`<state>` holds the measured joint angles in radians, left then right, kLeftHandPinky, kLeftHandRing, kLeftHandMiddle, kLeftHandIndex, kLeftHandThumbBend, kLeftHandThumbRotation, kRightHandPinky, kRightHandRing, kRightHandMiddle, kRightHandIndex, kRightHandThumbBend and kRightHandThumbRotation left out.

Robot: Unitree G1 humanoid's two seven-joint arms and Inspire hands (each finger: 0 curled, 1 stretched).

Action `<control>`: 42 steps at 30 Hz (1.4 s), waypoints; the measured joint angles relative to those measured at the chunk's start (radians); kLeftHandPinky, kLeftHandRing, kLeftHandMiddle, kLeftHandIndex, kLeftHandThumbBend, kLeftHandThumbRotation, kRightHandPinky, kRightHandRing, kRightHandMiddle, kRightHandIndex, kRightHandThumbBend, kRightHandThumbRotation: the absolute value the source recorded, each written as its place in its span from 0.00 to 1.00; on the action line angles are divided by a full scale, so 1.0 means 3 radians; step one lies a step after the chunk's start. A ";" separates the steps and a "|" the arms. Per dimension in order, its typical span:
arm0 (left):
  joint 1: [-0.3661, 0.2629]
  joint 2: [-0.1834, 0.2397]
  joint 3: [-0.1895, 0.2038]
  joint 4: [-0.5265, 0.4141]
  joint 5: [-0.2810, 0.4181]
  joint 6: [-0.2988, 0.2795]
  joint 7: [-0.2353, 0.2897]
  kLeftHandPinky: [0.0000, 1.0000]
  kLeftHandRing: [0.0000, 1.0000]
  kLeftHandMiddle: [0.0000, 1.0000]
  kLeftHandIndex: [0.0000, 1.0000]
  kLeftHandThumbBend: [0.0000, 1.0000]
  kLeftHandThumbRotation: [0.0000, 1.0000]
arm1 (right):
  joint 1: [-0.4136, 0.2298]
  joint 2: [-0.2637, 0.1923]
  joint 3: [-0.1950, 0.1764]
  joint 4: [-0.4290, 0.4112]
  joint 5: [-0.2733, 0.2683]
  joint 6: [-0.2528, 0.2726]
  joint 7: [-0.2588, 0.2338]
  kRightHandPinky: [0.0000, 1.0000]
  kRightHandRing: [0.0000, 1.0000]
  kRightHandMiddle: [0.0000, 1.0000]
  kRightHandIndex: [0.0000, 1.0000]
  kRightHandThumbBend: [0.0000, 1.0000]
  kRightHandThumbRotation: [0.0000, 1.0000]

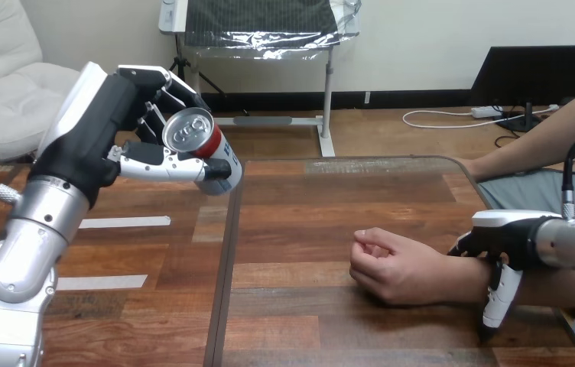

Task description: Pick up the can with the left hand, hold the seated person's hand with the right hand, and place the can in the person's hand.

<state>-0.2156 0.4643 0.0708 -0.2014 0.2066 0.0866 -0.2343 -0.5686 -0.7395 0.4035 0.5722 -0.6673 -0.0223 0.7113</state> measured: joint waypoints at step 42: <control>-0.0015 0.0007 0.0024 0.0006 0.0019 -0.0023 0.0001 0.24 0.30 0.36 0.41 0.72 0.00 | 0.0642 -0.0179 -0.0281 -0.0657 0.0163 -0.0439 -0.0470 0.26 0.34 0.44 0.47 0.87 0.00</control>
<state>-0.2201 0.4663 0.0779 -0.1997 0.2122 0.0797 -0.2341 -0.3760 -0.7932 0.3192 0.3750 -0.6183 -0.1542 0.5703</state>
